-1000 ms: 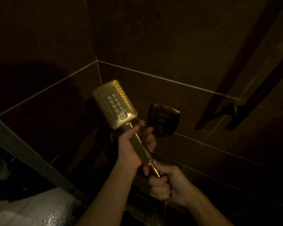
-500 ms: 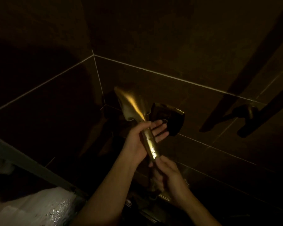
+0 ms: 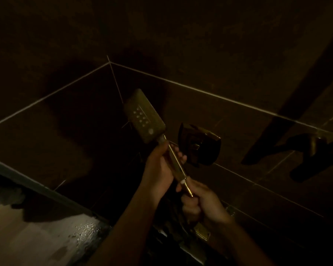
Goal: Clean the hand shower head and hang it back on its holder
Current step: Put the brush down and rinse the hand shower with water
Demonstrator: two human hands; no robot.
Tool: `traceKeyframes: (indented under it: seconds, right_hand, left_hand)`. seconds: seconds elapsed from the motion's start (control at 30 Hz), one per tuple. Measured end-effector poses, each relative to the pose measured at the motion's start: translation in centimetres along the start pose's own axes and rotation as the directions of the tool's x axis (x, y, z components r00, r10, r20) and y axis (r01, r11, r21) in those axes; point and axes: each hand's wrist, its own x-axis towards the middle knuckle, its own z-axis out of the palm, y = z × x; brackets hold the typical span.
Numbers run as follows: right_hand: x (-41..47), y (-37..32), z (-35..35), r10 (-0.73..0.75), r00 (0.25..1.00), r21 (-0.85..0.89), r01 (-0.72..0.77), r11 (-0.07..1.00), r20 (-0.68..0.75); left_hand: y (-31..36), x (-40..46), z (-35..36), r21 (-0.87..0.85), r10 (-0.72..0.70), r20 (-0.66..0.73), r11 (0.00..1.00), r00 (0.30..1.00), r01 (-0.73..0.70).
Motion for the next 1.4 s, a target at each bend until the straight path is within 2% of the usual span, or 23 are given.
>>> traceKeyframes:
  seconds: [0.07, 0.13, 0.17, 0.2, 0.23, 0.27, 0.3, 0.33, 0.37, 0.4, 0.5, 0.53, 0.57, 0.63, 0.7, 0.73, 0.83, 0.9, 1.07, 1.2, 1.3, 1.4]
  right_hand:
    - [0.1, -0.3, -1.0, 0.097, 0.963, 0.112, -0.129, 0.985, 0.252]
    - [0.4, -0.2, -1.3, 0.069, 0.943, 0.138, -0.120, 0.983, 0.327]
    - [0.6, -0.2, -0.9, 0.034, 0.963, 0.058, -0.051, 0.997, 0.267]
    - [1.0, -0.1, -0.8, 0.006, 0.986, -0.043, 0.001, 0.999, 0.165]
    - [1.3, 0.3, -1.0, -0.095, 0.995, -0.264, 0.102, 0.959, 0.038]
    - [1.5, 0.7, -1.3, -0.293, 0.954, -0.573, 0.209, 0.792, -0.057]
    - [1.7, 1.5, -1.9, -0.526, 0.850, -0.853, 0.247, 0.459, -0.037]
    - [1.6, 2.2, -2.3, -0.667, 0.743, -0.962, 0.224, 0.159, 0.063]
    - [1.4, 2.7, -2.9, -0.720, 0.683, -0.984, 0.176, -0.007, 0.127]
    - [1.3, 2.8, -3.4, -0.723, 0.685, -0.992, 0.130, -0.001, 0.090]
    - [1.6, 1.7, -5.0, -0.545, 0.793, -0.883, 0.020, 0.469, -0.272]
    - [2.2, 1.2, -5.6, -0.469, 0.819, -0.820, -0.004, 0.572, -0.331]
    - [3.3, 0.7, -6.4, -0.449, 0.814, -0.797, -0.028, 0.603, -0.369]
    - [6.0, -0.3, -8.0, -0.496, 0.778, -0.833, -0.062, 0.549, -0.385]
    - [8.5, -1.6, -8.9, -0.504, 0.784, -0.883, -0.114, 0.456, -0.362]
    - [9.7, -1.9, -9.3, -0.477, 0.796, -0.881, -0.143, 0.451, -0.373]
    - [11.4, -1.4, -9.6, -0.390, 0.813, -0.828, -0.184, 0.530, -0.431]
    - [11.7, -0.9, -9.7, -0.458, 0.765, -0.825, -0.164, 0.541, -0.453]
    - [11.9, -1.1, -9.7, -0.576, 0.717, -0.906, -0.196, 0.375, -0.393]
    - [11.8, -1.0, -9.0, -0.579, 0.706, -0.907, -0.238, 0.348, -0.408]
    - [11.6, -1.2, -8.6, -0.561, 0.720, -0.909, -0.265, 0.322, -0.409]
    - [11.3, -1.9, -8.1, -0.501, 0.766, -0.913, -0.296, 0.280, -0.403]
  left_hand:
    - [0.3, 0.1, 0.3, -0.025, -0.060, 0.126, 0.998, 0.990, 0.063]
    - [0.5, 0.5, 1.0, -0.014, -0.090, 0.162, 0.995, 0.983, 0.094]
    - [0.4, 1.0, 1.3, 0.023, -0.080, 0.123, 0.997, 0.989, 0.078]
    - [0.0, 1.6, 1.6, 0.092, -0.042, 0.010, 0.995, 0.999, 0.041]
    - [-0.5, 2.1, 1.8, 0.174, 0.025, -0.148, 0.985, 0.989, 0.001]
    - [-1.1, 2.6, 1.7, 0.239, 0.111, -0.297, 0.970, 0.948, -0.039]
    - [-1.7, 2.9, 1.5, 0.261, 0.172, -0.404, 0.963, 0.898, -0.067]
    - [-2.1, 3.1, 1.3, 0.245, 0.192, -0.468, 0.966, 0.863, -0.082]
    - [-2.2, 3.4, 1.0, 0.212, 0.185, -0.499, 0.973, 0.847, -0.087]
    - [-2.0, 3.6, 0.6, 0.167, 0.156, -0.507, 0.983, 0.848, -0.081]
    - [-0.2, 3.7, -0.9, -0.044, -0.017, -0.396, 0.999, 0.918, -0.001]
    - [0.1, 3.5, -1.4, -0.103, -0.065, -0.327, 0.994, 0.943, 0.034]
    - [0.2, 3.3, -1.8, -0.119, -0.092, -0.255, 0.991, 0.962, 0.063]
    - [-0.1, 2.9, -2.6, -0.043, -0.105, -0.162, 0.994, 0.981, 0.099]
    - [-0.5, 2.5, -3.1, 0.060, -0.105, -0.134, 0.992, 0.985, 0.114]
    - [-0.7, 2.3, -3.3, 0.088, -0.105, -0.129, 0.989, 0.986, 0.116]
    - [-1.5, 1.7, -4.3, 0.087, -0.112, -0.123, 0.989, 0.986, 0.123]
    - [-2.0, 1.6, -5.5, 0.067, -0.114, -0.137, 0.990, 0.984, 0.124]
    - [-2.9, 1.3, -7.9, 0.035, -0.136, -0.169, 0.989, 0.976, 0.144]
    - [-3.6, 0.9, -8.6, 0.098, -0.144, -0.174, 0.982, 0.974, 0.163]
    - [-4.1, 0.6, -8.8, 0.165, -0.142, -0.211, 0.970, 0.967, 0.178]
    - [-4.7, 0.6, -9.4, 0.249, -0.107, -0.238, 0.954, 0.965, 0.167]
